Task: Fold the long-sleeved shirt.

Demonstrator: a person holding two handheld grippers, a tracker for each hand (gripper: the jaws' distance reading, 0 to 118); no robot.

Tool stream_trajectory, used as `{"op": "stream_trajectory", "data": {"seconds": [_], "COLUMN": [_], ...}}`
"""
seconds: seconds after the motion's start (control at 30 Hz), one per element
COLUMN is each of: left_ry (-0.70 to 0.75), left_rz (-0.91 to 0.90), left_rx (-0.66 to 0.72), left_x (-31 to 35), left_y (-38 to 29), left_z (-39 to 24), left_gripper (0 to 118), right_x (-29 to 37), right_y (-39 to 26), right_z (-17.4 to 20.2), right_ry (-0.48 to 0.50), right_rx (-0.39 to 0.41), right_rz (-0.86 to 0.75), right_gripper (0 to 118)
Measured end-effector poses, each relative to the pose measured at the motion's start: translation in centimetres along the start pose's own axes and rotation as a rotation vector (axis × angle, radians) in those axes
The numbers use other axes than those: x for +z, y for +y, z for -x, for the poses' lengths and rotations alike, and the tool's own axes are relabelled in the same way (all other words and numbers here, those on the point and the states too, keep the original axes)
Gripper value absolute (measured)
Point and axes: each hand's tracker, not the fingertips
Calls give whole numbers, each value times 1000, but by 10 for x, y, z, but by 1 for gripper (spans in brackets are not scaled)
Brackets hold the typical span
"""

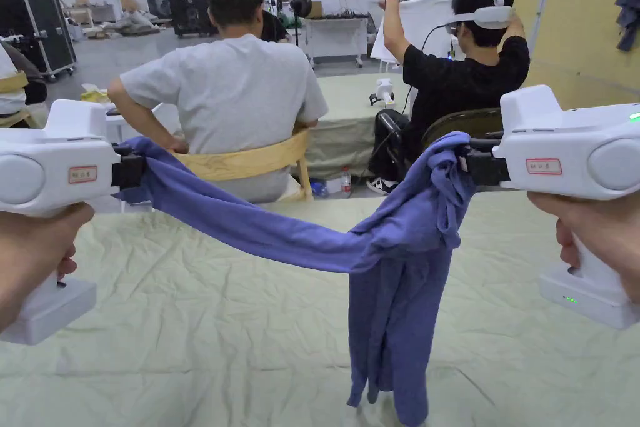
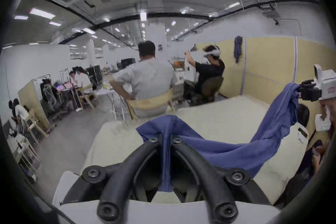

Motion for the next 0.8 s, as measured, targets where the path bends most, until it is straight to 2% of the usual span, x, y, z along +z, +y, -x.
{"op": "stream_trajectory", "data": {"seconds": [0.13, 0.27, 0.43, 0.5, 0.63, 0.8], "left_ry": [30, 42, 32, 37, 13, 13], "left_rz": [-71, -119, -156, -168, -171, -178], "left_rx": [49, 79, 142, 188, 189, 191], "left_x": [8, 8, -1, -5, -11, -16], "left_y": [43, 73, 103, 114, 129, 134], "left_z": [17, 20, 19, 21, 24, 20], "left_gripper": [7, 7, 7, 7, 7, 7], "right_x": [12, 18, 22, 23, 20, 7], "right_y": [57, 107, 156, 170, 188, 195], "right_z": [-1, -10, -19, -23, -24, -23], "right_ry": [-34, -60, -128, -140, -185, -193], "right_rx": [20, -39, -67, -81, -63, -75], "right_rz": [-68, -124, -190, -201, -211, -196], "right_gripper": [15, 15, 15, 15, 15, 15]}}
